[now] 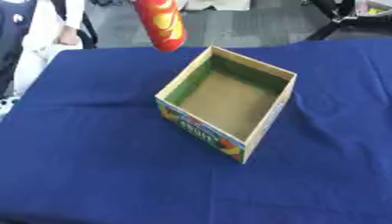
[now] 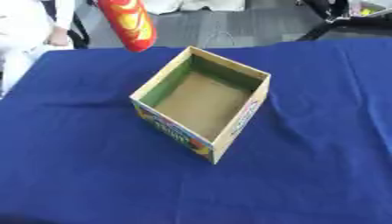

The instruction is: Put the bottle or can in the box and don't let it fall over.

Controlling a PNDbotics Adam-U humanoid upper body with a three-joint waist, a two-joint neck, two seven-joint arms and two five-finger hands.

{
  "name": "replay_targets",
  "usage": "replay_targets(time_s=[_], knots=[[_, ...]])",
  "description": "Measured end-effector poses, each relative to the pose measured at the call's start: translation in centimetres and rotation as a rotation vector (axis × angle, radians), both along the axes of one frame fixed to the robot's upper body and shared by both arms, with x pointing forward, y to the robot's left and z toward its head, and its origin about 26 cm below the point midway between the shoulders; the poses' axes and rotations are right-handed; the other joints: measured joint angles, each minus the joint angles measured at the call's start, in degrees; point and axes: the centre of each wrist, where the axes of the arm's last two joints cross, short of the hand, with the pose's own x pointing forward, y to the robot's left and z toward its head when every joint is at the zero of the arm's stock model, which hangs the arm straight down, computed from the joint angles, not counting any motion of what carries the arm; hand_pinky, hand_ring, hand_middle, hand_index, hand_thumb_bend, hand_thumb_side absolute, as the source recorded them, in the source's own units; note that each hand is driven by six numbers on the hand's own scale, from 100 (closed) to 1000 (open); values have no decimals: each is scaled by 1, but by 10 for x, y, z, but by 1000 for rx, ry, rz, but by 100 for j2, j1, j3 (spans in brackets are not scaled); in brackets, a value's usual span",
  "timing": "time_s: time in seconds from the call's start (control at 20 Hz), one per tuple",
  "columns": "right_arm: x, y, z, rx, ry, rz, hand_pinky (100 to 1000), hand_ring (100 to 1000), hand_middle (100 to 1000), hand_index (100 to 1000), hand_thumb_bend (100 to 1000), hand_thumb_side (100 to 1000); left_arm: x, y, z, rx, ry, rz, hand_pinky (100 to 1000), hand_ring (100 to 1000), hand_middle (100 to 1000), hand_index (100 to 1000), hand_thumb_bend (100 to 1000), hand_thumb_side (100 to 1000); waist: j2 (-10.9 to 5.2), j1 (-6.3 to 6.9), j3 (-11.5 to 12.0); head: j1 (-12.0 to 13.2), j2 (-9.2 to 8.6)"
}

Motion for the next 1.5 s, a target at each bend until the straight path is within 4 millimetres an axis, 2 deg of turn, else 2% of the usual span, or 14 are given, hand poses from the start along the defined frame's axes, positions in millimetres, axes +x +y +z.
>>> replay_targets(time_s=[0.3, 0.35, 0.4, 0.5, 0.75, 0.85, 1.0, 1.1, 1.15, 1.3, 1.35, 1.4, 1.5], knots=[[1, 1, 2, 2, -5, 7, 1000, 690, 740, 962, 100, 715, -2, -23, -4, 16, 8, -64, 100, 100, 100, 109, 507, 100, -1, 13, -35, -2, 0], [1, 1, 2, 2, -5, 7, 1000, 690, 740, 962, 100, 715, -2, -27, -5, 18, 9, -74, 100, 100, 100, 109, 545, 100, -1, 13, -41, -3, 0], [1, 1, 2, 2, -5, 8, 1000, 690, 740, 962, 100, 715, -2, -29, -6, 21, 11, -81, 100, 100, 100, 109, 493, 100, -1, 13, -51, -4, 0], [2, 2, 4, 4, -9, 10, 1000, 690, 740, 962, 100, 714, -2, -33, -12, 26, 20, -94, 100, 100, 100, 110, 505, 100, -1, 11, -87, -6, -1], [3, 3, 8, 9, -22, 19, 1000, 690, 740, 961, 100, 715, 1, -39, -27, 57, 44, -102, 100, 100, 100, 112, 468, 100, 7, -35, -171, -7, -5], [3, 3, 8, 11, -25, 20, 1000, 689, 740, 960, 100, 715, 2, -41, -34, 62, 51, -106, 100, 100, 100, 114, 439, 100, 39, -64, -185, -7, -7], [4, 4, 10, 14, -34, 26, 1000, 689, 739, 960, 100, 716, 4, -45, -46, 72, 56, -110, 100, 100, 100, 115, 456, 100, 115, -112, -232, -6, -11], [4, 5, 10, 15, -38, 27, 1000, 688, 739, 960, 100, 717, 4, -48, -53, 79, 52, -111, 100, 100, 100, 116, 429, 100, 147, -142, -251, -6, -14], [4, 5, 10, 15, -40, 27, 1000, 688, 739, 959, 100, 718, 4, -50, -55, 80, 48, -113, 100, 100, 100, 124, 375, 100, 159, -154, -254, -6, -17], [4, 5, 10, 17, -44, 27, 1000, 687, 738, 959, 100, 716, 4, -52, -62, 59, 27, -121, 100, 100, 100, 180, 263, 100, 206, -193, -281, -7, -34], [5, 5, 11, 18, -48, 26, 1000, 686, 738, 959, 100, 717, 3, -52, -64, 45, 15, -122, 100, 150, 140, 246, 144, 100, 214, -201, -283, -8, -37], [5, 5, 11, 19, -50, 27, 1000, 686, 738, 959, 100, 718, 3, -52, -65, 28, 1, -124, 100, 191, 185, 287, 160, 100, 218, -211, -285, -8, -46], [5, 6, 12, 20, -54, 27, 1000, 686, 737, 959, 100, 719, 4, -53, -69, -3, -25, -126, 100, 265, 277, 377, 251, 100, 230, -233, -295, -9, -62]])
